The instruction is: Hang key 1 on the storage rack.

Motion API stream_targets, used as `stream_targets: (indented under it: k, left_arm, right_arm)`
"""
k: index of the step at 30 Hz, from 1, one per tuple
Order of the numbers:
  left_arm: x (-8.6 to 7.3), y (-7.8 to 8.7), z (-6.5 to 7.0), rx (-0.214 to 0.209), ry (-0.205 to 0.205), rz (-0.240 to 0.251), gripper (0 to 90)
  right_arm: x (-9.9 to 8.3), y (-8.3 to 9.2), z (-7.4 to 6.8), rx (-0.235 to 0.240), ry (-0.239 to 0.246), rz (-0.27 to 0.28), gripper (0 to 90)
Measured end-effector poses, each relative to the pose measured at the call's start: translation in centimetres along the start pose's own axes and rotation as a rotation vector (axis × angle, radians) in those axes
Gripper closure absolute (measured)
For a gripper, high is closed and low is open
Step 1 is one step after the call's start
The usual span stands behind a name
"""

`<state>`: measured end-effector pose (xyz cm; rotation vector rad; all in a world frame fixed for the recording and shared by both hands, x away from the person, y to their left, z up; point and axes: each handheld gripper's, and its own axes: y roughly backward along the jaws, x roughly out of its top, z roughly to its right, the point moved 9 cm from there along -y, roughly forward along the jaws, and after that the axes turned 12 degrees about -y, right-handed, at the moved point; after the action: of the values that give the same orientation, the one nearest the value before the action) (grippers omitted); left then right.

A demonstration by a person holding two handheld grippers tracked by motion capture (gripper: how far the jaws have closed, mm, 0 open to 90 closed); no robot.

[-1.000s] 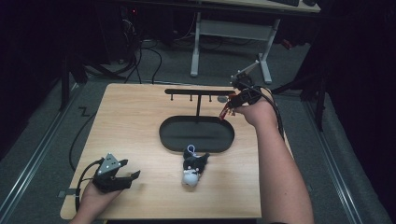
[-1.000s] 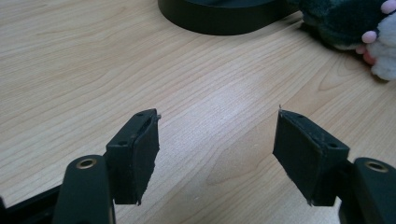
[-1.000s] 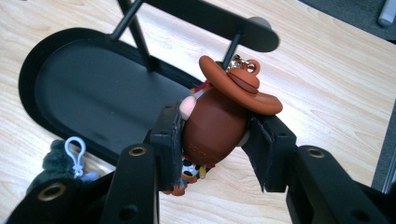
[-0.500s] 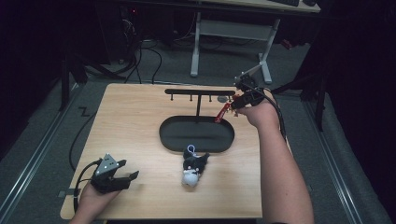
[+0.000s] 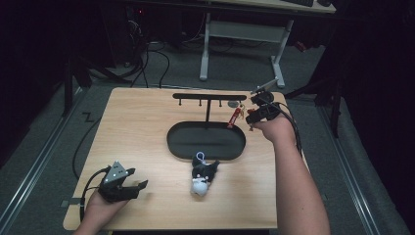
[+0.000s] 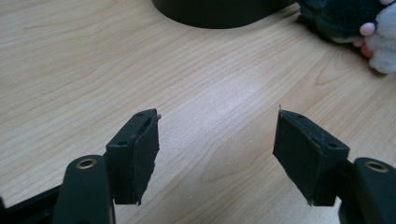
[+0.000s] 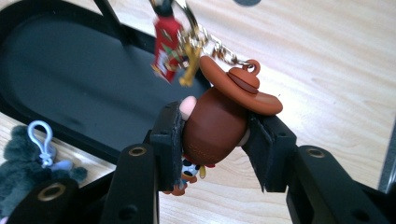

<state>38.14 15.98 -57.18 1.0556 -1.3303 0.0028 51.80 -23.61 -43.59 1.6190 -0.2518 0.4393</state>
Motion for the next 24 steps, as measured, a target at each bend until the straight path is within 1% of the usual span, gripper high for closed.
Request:
stream_targets:
  k: [2, 5, 8, 13, 14, 16, 18, 19, 21, 24]
  left_arm:
    - [0.0, 0.0, 0.0, 0.002, -0.006, -0.002, 31.4]
    - [0.0, 0.0, 0.0, -0.002, -0.004, -0.001, 31.4]
    - [0.0, -0.1, 0.0, -0.003, -0.002, -0.002, 31.4]
    - [0.0, 0.0, 0.0, -0.001, -0.001, 0.001, 31.4]
    - [0.0, 0.0, 0.0, 0.000, 0.000, 0.001, 31.5]
    - [0.0, 0.0, -0.1, 0.000, 0.004, 0.002, 31.4]
    - [0.0, 0.0, -0.1, 0.000, 0.004, 0.000, 31.4]
    - [0.0, 0.0, -0.1, 0.001, 0.004, 0.002, 31.4]
    - [0.0, 0.0, -0.1, 0.000, 0.001, 0.000, 31.4]
    - [0.2, 0.0, 0.0, 0.001, -0.009, 0.003, 31.5]
  right_arm:
    - [-0.4, -0.8, 0.2, 0.006, -0.010, -0.008, 58.4]
    - [-0.7, -1.8, 0.3, 0.016, -0.013, -0.011, 58.3]
    - [-0.5, -2.5, 0.0, 0.024, -0.013, -0.005, 58.3]
    - [0.0, -3.2, -0.4, 0.025, -0.017, -0.003, 57.8]
    - [0.2, -3.3, -0.4, 0.020, -0.016, 0.001, 56.6]
    - [0.6, -3.5, -0.6, 0.031, -0.040, 0.035, 47.9]
    - [0.6, -3.6, -0.7, 0.029, -0.055, 0.039, 40.4]
    - [0.6, -3.7, -0.7, 0.028, -0.058, 0.038, 38.1]
    - [0.5, -3.6, -0.7, 0.028, -0.061, 0.039, 37.3]
    - [-0.1, -3.1, -0.5, 0.024, -0.069, 0.044, 36.8]
